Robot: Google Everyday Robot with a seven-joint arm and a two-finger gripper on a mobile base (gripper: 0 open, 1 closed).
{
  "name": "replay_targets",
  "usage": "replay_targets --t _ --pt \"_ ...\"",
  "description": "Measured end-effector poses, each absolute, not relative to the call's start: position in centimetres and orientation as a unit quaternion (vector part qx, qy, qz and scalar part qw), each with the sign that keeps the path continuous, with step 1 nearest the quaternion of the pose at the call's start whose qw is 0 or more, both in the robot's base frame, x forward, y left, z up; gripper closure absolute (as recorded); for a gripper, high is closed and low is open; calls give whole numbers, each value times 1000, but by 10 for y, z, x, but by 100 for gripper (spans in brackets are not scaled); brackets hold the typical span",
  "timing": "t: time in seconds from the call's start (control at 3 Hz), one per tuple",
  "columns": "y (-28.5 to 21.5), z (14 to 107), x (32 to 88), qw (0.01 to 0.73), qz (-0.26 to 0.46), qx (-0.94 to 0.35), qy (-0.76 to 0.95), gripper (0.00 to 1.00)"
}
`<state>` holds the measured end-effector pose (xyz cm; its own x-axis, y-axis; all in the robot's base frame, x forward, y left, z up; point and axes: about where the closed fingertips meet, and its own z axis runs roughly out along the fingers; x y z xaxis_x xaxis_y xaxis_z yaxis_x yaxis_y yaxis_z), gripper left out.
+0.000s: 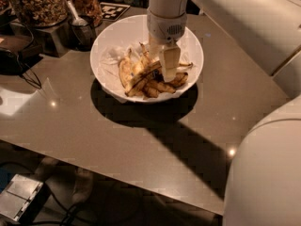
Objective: Pick banana from white bowl
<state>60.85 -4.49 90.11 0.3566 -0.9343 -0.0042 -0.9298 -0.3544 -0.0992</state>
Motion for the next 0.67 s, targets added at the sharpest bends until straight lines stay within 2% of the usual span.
replay_targets --t 0.67 --pt "-45 873 612 8 -17 -832 554 31"
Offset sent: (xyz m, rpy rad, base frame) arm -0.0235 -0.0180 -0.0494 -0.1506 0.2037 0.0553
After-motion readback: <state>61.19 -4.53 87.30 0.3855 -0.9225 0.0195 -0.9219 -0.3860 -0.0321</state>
